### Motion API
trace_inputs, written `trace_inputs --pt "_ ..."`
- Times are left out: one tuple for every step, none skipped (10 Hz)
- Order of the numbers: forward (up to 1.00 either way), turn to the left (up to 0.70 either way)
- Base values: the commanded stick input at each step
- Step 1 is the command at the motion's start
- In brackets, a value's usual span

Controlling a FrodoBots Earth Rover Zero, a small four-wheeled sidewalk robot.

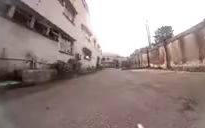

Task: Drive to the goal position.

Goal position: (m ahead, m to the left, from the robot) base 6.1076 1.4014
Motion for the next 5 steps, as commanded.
trace_inputs --pt "1.0 -0.04" --pt "1.0 -0.04" --pt "1.0 -0.07" --pt "1.0 -0.14" --pt "1.0 -0.25"
